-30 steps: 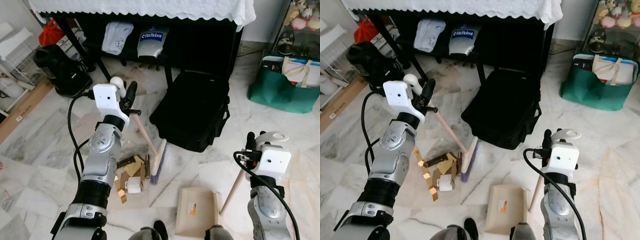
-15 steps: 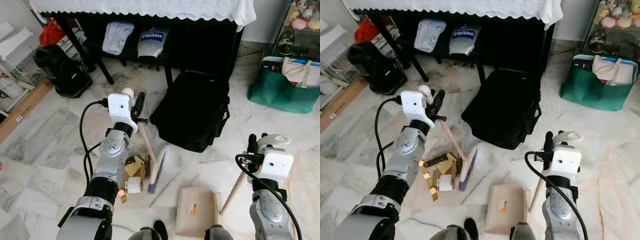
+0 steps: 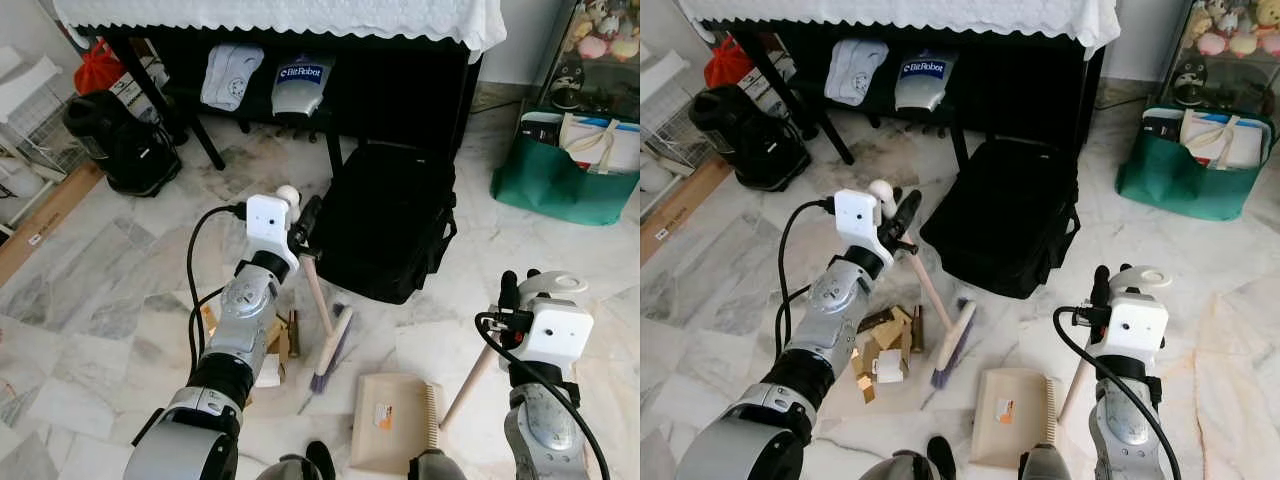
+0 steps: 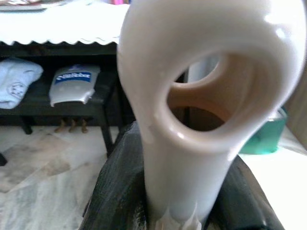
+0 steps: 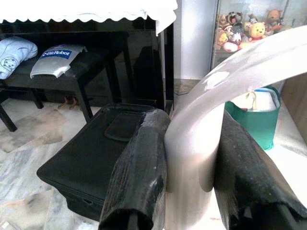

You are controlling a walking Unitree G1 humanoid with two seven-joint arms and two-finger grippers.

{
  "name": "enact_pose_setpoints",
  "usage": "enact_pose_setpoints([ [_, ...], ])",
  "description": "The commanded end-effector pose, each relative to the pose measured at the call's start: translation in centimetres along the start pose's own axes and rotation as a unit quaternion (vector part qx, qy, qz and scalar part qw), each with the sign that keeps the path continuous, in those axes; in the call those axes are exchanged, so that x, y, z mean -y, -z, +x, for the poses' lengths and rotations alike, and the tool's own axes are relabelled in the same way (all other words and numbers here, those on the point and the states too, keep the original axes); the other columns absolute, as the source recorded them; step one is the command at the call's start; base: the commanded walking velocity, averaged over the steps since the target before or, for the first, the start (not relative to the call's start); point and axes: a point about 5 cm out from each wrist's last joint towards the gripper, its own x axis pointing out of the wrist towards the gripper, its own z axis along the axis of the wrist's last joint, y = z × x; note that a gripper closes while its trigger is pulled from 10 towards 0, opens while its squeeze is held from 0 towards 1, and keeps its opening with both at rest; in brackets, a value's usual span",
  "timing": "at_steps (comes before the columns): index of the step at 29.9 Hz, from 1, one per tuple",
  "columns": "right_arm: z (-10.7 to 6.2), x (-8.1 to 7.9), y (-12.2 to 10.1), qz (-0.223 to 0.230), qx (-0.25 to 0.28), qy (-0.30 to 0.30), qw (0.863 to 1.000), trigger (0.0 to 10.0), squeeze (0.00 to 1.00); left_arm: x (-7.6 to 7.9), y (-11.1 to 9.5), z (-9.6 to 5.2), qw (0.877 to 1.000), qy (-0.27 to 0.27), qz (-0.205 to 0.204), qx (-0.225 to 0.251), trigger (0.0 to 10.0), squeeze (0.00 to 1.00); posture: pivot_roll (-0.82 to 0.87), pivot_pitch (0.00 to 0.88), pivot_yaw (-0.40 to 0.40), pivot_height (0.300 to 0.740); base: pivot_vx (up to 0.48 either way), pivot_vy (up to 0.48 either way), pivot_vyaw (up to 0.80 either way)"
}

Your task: Sweep floor

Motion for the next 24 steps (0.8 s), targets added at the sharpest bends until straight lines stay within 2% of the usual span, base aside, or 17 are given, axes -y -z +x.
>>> enact_pose_setpoints([
  [1, -0.3, -0.3, 0.3, 0.000, -0.012, -0.006, 1.000, 10.0, 0.00, -0.3, -0.2, 0.0, 1.000, 0.007, 0.004, 0.007, 10.0, 0.00, -0.18, 0.251, 0.205, 0.740, 0.000, 0.000, 0.00],
  [7, -0.3, -0.2, 0.3, 0.001, -0.011, -0.003, 1.000, 10.0, 0.00, -1.4, -2.5, -0.5, 0.998, 0.003, -0.019, 0.052, 10.0, 0.00, -0.18, 0.244, 0.208, 0.740, 0.000, 0.000, 0.00],
  [8, -0.3, -0.2, 0.3, 0.002, -0.011, -0.003, 1.000, 10.0, 0.00, -2.2, -4.2, -0.6, 0.996, -0.014, -0.029, 0.081, 10.0, 0.00, -0.17, 0.243, 0.207, 0.740, 0.000, 0.000, 0.00],
  [11, -0.2, -0.3, 0.3, 0.003, -0.010, -0.004, 1.000, 10.0, 0.00, -3.4, -6.7, -0.7, 0.990, -0.043, -0.041, 0.125, 10.0, 0.00, -0.16, 0.244, 0.207, 0.740, 0.000, 0.000, 0.00],
  [13, -0.2, -0.5, 0.3, 0.006, -0.011, -0.006, 1.000, 10.0, 0.00, -4.7, -8.8, -0.8, 0.984, -0.069, -0.031, 0.161, 10.0, 0.00, -0.16, 0.247, 0.206, 0.740, 0.000, 0.000, 0.00],
  [16, -0.3, -0.9, 0.4, 0.010, -0.012, -0.010, 1.000, 10.0, 0.00, -5.6, -10.2, -0.7, 0.979, -0.082, 0.004, 0.185, 10.0, 0.00, -0.15, 0.248, 0.206, 0.740, 0.000, 0.000, 0.00],
  [18, -0.3, -0.9, 0.4, 0.010, -0.013, -0.010, 1.000, 10.0, 0.00, -5.6, -10.1, -0.5, 0.980, -0.081, 0.020, 0.182, 10.0, 0.00, -0.15, 0.250, 0.206, 0.740, 0.000, 0.000, 0.00],
  [20, -0.5, -1.0, 0.4, 0.011, -0.013, -0.011, 1.000, 10.0, 0.00, -5.1, -9.2, -0.2, 0.984, -0.062, 0.056, 0.159, 10.0, 0.00, -0.16, 0.258, 0.207, 0.740, 0.000, 0.000, 0.00],
  [21, -0.5, -1.0, 0.4, 0.011, -0.013, -0.011, 1.000, 10.0, 0.00, -5.1, -9.2, -0.2, 0.984, -0.062, 0.056, 0.159, 10.0, 0.00, -0.16, 0.258, 0.207, 0.740, 0.000, 0.000, 0.00],
  [24, -0.6, -0.7, 0.4, 0.009, -0.015, -0.010, 1.000, 10.0, 0.00, -4.5, -7.3, 0.2, 0.988, -0.057, 0.070, 0.124, 10.0, 0.00, -0.16, 0.264, 0.207, 0.740, 0.000, 0.000, 0.00],
])
